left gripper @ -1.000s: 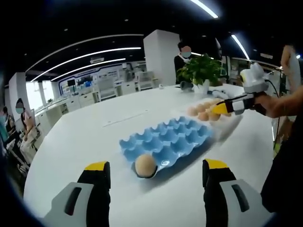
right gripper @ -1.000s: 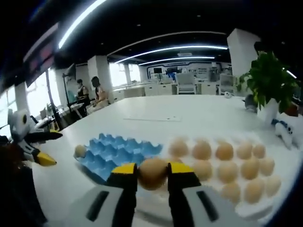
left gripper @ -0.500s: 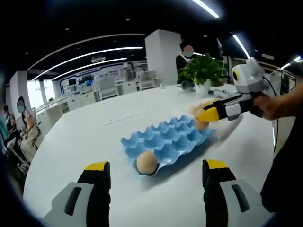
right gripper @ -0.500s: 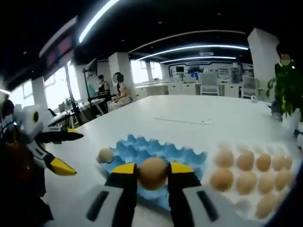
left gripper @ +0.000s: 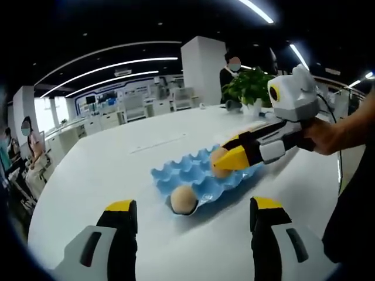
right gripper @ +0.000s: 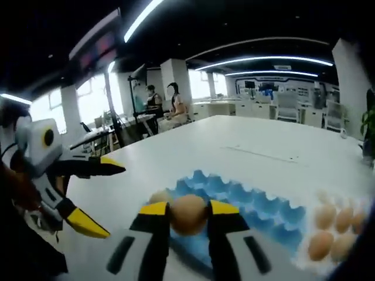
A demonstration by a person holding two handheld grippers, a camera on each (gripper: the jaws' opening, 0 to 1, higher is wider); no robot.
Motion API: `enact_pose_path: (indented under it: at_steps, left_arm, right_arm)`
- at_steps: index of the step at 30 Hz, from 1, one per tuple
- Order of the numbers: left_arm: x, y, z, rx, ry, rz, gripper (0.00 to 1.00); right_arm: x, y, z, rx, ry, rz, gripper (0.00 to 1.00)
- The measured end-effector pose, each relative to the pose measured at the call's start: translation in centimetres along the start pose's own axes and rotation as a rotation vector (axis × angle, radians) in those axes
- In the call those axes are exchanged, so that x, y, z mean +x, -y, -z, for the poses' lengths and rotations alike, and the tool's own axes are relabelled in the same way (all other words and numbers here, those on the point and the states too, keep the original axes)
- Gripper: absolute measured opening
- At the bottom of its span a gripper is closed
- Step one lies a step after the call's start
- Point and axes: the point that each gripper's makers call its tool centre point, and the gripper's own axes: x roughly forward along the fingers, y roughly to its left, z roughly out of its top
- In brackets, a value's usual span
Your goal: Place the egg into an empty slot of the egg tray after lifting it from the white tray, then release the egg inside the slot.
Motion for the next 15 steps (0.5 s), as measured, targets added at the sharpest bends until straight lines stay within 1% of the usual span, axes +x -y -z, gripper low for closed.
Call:
enact_pose_path:
  at_steps: [3,4,5,6,7,9,10,12,15]
  left_arm:
    - [-0.1,0.0,0.1,-0.002,0.000,-0.001,0.79]
    - [-0.1,-0.1,0.2,-0.005,-0.001,-0.002,0.79]
    - [-0.2,-0.1,0.2,-0.006,-0.001,-0.003,0.79]
    - [-0.2,-0.1,0.3,-0.008,-0.001,-0.004,0.79]
    - [-0.2,-0.1,0.4,-0.010,-0.004,-0.002,0.79]
    - [-0.2,-0.3,0.3,-0.013,0.000,-0.008,0.79]
    - [-0.2,-0.3,0.3,-0.012,-0.003,-0.008,0.79]
    - [-0.1,-0.5,0.3,-0.014,-0.003,-0.008,0.79]
    - [-0.1,-0.6,0.3,-0.012,-0.005,-0.007,0.79]
  right_arm:
    - [2.1,-3.2,-0.4,-0.029,-0.008,-0.086,0.24]
    - [2.6,-3.9,-0.5,-0.044,-0.007,-0.103,0.24]
    - [2.7,-4.1,-0.6,-0.047,-0.007,-0.111,0.24]
    - [3.5,-5.1,-0.6,-0.058,-0.012,-0.136,0.24]
    - [4.4,-6.2,-0.6,-0.073,-0.021,-0.167,0.24]
    - [5.3,-7.4,-0.2,-0.102,-0.035,-0.205,0.24]
    - [6.1,-8.1,0.6,-0.133,-0.058,-0.226,0.24]
    - [6.6,-8.6,1.4,-0.162,-0.079,-0.253,0.24]
    - [6.9,-8.7,1.7,-0.173,-0.087,-0.258,0.24]
